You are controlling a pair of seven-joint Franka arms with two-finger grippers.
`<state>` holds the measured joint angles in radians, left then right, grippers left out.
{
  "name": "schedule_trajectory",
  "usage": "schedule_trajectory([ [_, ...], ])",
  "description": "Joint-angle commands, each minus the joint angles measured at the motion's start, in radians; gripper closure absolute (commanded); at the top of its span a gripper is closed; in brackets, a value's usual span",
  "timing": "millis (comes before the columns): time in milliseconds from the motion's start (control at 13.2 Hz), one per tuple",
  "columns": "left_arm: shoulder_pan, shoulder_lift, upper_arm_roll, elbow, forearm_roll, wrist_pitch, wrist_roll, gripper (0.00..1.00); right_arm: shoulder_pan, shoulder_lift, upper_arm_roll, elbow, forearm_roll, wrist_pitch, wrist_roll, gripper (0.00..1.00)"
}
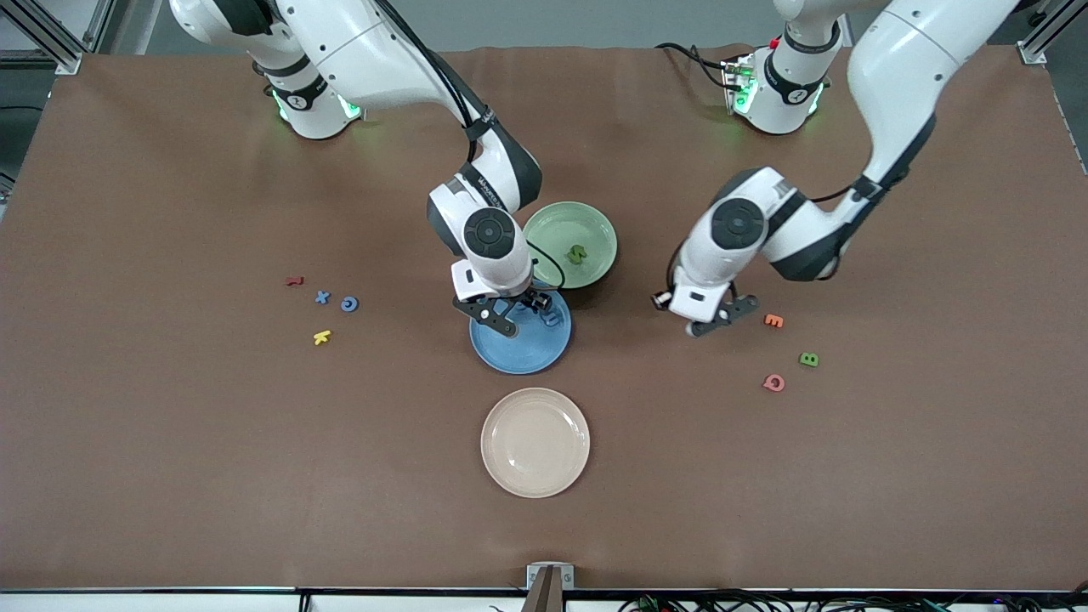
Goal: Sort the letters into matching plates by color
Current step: 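Carry the u to the green plate while the right gripper drops a in blue plate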
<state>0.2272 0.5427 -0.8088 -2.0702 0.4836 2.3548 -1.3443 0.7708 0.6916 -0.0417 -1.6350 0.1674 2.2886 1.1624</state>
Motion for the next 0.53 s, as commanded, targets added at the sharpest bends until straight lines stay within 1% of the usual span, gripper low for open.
schedule_trajectory([
  [0, -0.074, -0.003, -0.001, 0.004, 0.001, 0.001, -0.125, 1.0, -0.016, -0.004, -0.004, 0.015, -0.012, -0.018, -0.022, 0.0],
  [75, -0.107, -0.001, -0.001, 0.005, 0.003, 0.004, -0.172, 1.0, -0.022, -0.009, -0.006, 0.015, -0.012, -0.03, -0.059, 0.0],
  [151, -0.133, 0.005, -0.001, 0.007, 0.003, 0.006, -0.209, 1.0, -0.034, -0.012, -0.007, 0.017, -0.012, -0.075, -0.091, 0.0],
  [453, -0.221, 0.022, 0.0, 0.01, 0.004, 0.043, -0.329, 1.0, -0.1, -0.089, -0.009, 0.011, -0.022, -0.187, -0.226, 0.0],
])
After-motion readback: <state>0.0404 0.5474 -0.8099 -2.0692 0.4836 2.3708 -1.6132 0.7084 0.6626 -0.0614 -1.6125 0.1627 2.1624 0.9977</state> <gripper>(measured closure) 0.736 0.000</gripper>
